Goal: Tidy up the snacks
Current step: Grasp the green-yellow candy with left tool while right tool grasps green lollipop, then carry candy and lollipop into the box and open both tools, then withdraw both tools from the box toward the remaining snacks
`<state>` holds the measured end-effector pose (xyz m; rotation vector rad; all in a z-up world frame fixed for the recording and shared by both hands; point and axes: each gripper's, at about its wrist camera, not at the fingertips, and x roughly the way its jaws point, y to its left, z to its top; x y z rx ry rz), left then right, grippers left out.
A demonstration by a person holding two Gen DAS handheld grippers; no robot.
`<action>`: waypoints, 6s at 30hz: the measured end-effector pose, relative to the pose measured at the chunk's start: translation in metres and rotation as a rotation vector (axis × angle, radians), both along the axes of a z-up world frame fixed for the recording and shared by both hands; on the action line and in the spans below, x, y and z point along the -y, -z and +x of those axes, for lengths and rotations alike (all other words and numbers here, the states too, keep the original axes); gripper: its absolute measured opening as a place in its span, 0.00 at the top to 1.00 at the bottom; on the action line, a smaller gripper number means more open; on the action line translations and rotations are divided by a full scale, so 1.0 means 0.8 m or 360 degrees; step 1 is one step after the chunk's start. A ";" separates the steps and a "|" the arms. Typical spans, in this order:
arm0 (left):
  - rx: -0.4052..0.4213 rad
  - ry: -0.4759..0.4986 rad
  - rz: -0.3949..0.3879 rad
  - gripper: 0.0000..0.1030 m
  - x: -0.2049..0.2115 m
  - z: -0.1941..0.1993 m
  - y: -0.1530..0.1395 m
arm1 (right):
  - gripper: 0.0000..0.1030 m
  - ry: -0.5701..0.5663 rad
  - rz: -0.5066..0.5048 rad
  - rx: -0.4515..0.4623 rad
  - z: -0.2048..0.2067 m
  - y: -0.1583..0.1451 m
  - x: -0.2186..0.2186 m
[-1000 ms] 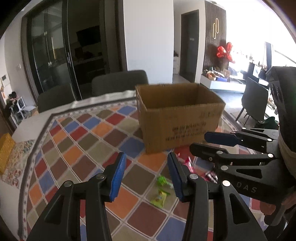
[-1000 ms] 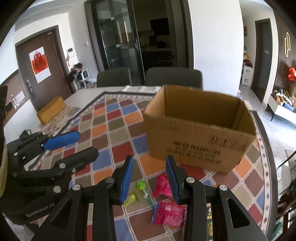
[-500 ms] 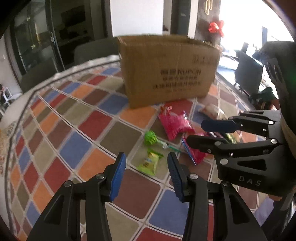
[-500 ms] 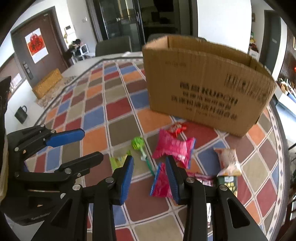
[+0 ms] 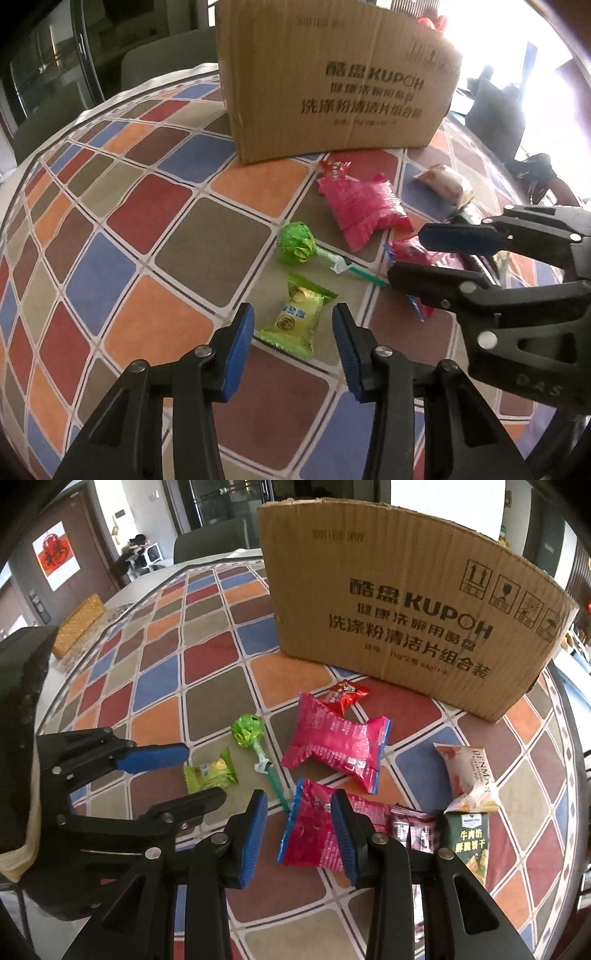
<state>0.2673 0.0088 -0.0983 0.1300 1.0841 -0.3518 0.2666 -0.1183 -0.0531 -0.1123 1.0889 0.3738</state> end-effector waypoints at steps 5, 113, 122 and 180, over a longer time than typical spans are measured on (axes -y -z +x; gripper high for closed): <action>-0.0005 -0.0006 -0.0029 0.71 0.001 0.005 0.003 | 0.64 -0.0021 -0.0018 -0.0003 0.005 0.003 -0.006; 0.0515 -0.0114 -0.0206 0.80 0.058 0.144 -0.270 | 0.75 0.0286 0.0209 0.0505 0.134 -0.244 0.091; 0.0369 -0.0115 -0.0196 0.79 0.069 0.199 -0.234 | 0.75 0.0286 0.0108 0.0421 0.180 -0.219 0.095; 0.0443 -0.0169 -0.0208 0.27 0.059 -0.028 -0.148 | 0.40 0.0373 0.0152 0.0466 -0.020 -0.123 0.113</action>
